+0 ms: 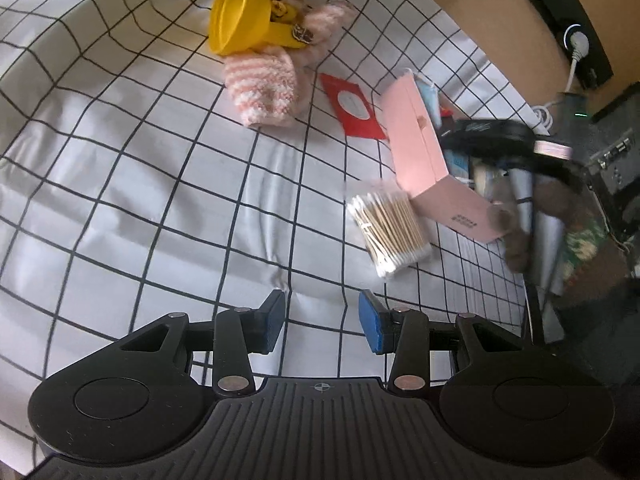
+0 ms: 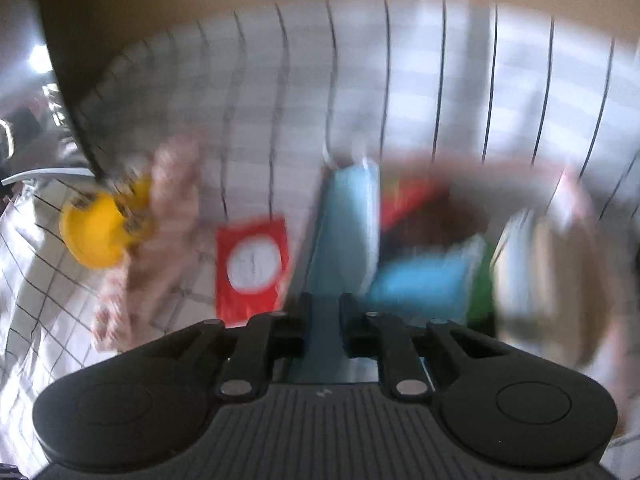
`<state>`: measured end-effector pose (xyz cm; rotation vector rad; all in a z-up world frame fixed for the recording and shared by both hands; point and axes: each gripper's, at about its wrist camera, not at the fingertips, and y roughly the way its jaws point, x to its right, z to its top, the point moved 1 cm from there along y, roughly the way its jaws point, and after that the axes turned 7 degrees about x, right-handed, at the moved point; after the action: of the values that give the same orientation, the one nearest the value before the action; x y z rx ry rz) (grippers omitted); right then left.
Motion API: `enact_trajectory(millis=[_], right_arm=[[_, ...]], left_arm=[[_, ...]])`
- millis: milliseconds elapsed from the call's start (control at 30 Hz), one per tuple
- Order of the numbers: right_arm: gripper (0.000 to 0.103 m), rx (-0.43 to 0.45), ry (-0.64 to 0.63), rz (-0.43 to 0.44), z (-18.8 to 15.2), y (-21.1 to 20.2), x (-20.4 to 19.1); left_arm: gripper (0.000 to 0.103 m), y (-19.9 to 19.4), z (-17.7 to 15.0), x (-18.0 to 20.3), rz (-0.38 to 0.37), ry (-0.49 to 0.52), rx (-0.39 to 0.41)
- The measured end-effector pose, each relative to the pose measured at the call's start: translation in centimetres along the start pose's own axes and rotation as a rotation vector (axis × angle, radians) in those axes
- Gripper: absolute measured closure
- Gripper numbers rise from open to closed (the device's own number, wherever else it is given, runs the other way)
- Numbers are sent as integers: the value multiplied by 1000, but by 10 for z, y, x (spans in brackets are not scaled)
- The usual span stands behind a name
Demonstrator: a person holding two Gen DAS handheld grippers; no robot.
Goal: Organize soft objects
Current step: 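Lower the blue mask into the pink box and open the right tool, then grasp the cotton swab pack with the right tool while the left tool reaches the red tea packet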
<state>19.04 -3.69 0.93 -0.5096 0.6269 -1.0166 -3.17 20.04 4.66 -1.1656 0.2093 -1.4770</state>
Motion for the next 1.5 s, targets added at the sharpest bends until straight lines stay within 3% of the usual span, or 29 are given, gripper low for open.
enact_trajectory(millis=[100, 200, 300, 367, 500, 800, 933, 1133, 1300, 1400, 1500], right_arm=[[94, 7, 51, 37, -4, 0, 5], [92, 64, 10, 32, -5, -20, 0], [75, 156, -67, 3, -7, -53, -6], [54, 222, -103, -4, -13, -78, -6], [51, 290, -153, -1, -34, -121, -9], [49, 231, -110, -40, -96, -150, -26], [49, 190, -65, -54, -124, -151, -38], [49, 111, -19, -119, -162, -152, -50], [49, 94, 38, -160, -179, -161, -45], [49, 76, 55, -175, -181, -157, -38], [49, 78, 44, -166, -176, -154, -34]], left_arm=[[59, -2, 4, -4, 9, 4, 4], [59, 0, 12, -7, 19, 7, 7], [59, 7, 22, -4, 17, 17, 5], [59, 13, 29, 0, 6, 30, -3], [59, 29, 47, 17, -33, 60, -15], [59, 91, 137, 69, -37, 255, 83], [59, 144, 163, 82, 18, 327, 125], [59, 225, 195, 95, 110, 397, 78], [60, 249, 190, 115, 148, 567, 30], [70, 248, 174, 123, 157, 728, 23], [77, 237, 168, 118, 110, 728, -36]])
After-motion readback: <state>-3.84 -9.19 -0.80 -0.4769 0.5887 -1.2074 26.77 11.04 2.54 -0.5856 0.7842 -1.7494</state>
